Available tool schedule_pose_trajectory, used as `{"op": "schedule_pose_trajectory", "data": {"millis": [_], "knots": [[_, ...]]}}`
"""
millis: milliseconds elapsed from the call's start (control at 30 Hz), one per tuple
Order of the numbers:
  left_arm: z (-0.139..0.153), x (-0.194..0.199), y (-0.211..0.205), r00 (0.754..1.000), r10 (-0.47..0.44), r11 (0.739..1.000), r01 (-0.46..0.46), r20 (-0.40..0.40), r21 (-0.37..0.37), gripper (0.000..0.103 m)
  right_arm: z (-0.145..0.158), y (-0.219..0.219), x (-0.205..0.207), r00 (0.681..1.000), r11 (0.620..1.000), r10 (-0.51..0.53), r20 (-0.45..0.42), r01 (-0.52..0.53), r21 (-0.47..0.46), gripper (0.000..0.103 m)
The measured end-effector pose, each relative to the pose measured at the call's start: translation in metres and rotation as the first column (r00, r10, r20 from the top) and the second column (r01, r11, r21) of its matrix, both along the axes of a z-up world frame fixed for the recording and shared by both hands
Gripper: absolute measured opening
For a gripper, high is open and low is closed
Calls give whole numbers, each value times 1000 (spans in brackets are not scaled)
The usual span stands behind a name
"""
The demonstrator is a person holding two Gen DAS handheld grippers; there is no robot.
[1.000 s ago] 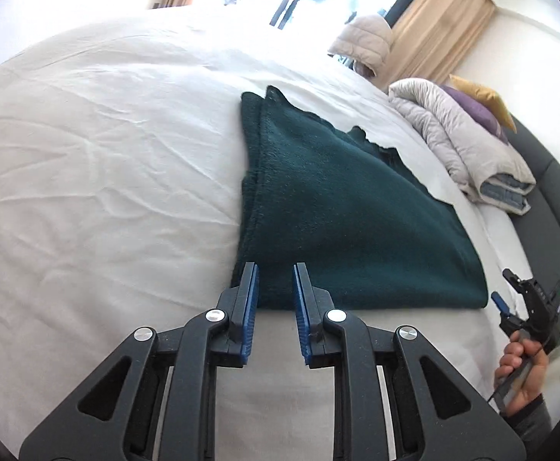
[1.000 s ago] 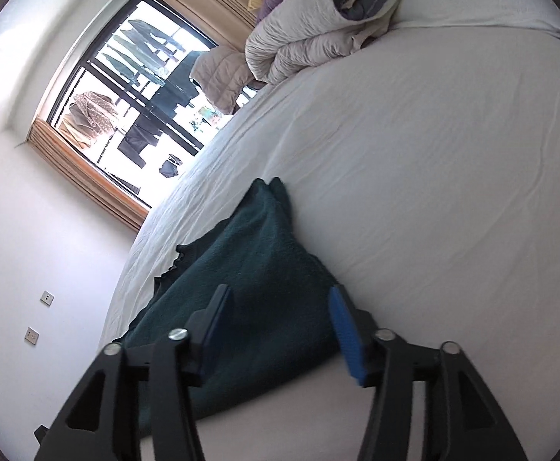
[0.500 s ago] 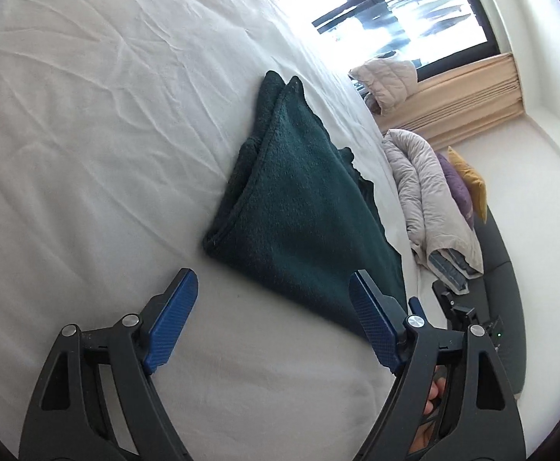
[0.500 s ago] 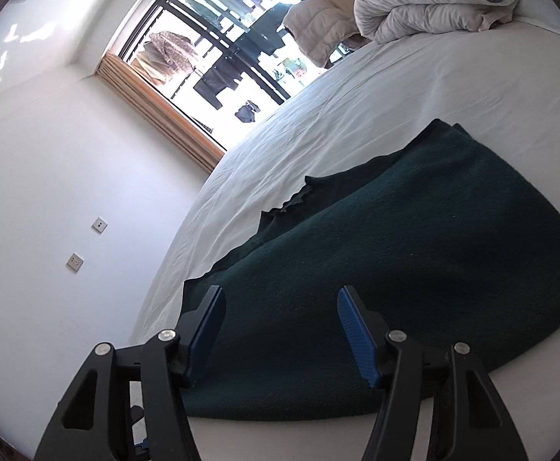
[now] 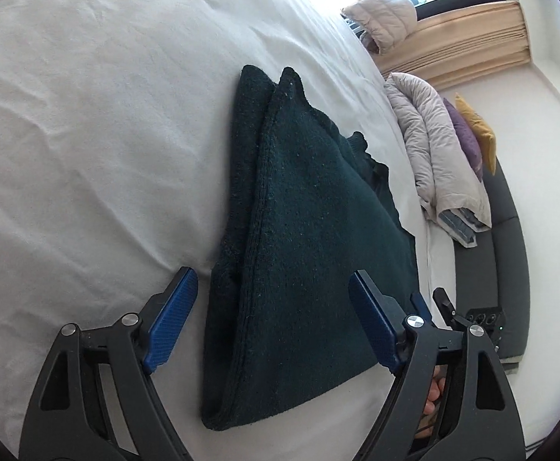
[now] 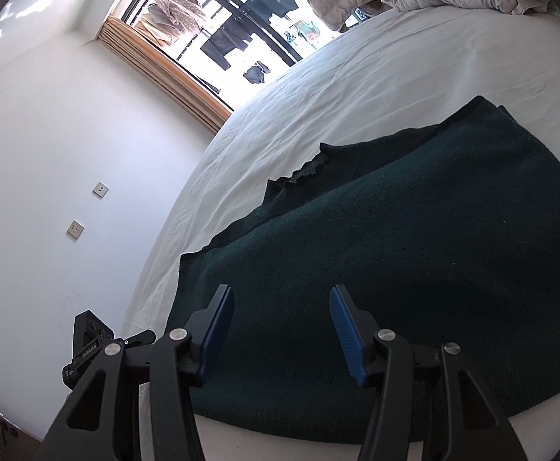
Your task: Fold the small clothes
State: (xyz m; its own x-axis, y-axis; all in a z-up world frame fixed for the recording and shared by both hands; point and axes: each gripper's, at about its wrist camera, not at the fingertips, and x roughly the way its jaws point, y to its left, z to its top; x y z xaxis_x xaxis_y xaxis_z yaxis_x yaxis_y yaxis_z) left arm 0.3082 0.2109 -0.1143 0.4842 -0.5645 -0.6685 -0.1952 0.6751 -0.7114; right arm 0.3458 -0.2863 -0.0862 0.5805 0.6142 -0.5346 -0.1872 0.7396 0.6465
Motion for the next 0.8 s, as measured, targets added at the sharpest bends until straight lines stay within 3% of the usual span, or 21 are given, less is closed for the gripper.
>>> {"op": "schedule_pose_trajectory", "data": {"millis": [100,200,267,333,400,533,567,600,667,800], "knots": [[0,2,-11,1000,-30,999,30,-4,-11,78,-8,8,13,999,1000,20,-36,-20,16,48],[-10,10,-13,998,-48,994,44,-37,-96,54,-12,20,27,997,999,53,-63,-53,7,42],[-24,15,-8,997,-34,984,20,-74,-179,24,-14,26,34,995,998,64,-81,-65,-5,41],[-43,20,2,994,-19,962,-11,-106,-274,15,-16,31,40,993,997,75,-90,-77,-18,41],[-47,18,6,995,-21,953,-10,-99,-304,14,-17,36,44,991,995,93,-95,-97,-35,40],[-40,19,6,997,5,965,-25,-77,-262,12,-30,51,54,977,984,142,-157,-157,-88,33],[-36,19,4,998,14,970,-30,-68,-241,12,-35,53,56,975,982,143,-171,-162,-100,27],[-30,19,1,998,19,979,-29,-52,-204,12,-38,53,58,973,982,140,-181,-160,-103,22],[-10,13,-10,1000,13,995,-13,-1,-102,11,-45,47,62,971,985,116,-210,-140,-105,0],[50,5,-45,989,-53,990,34,137,137,11,-58,39,61,971,991,108,-215,-123,-58,0]]}}
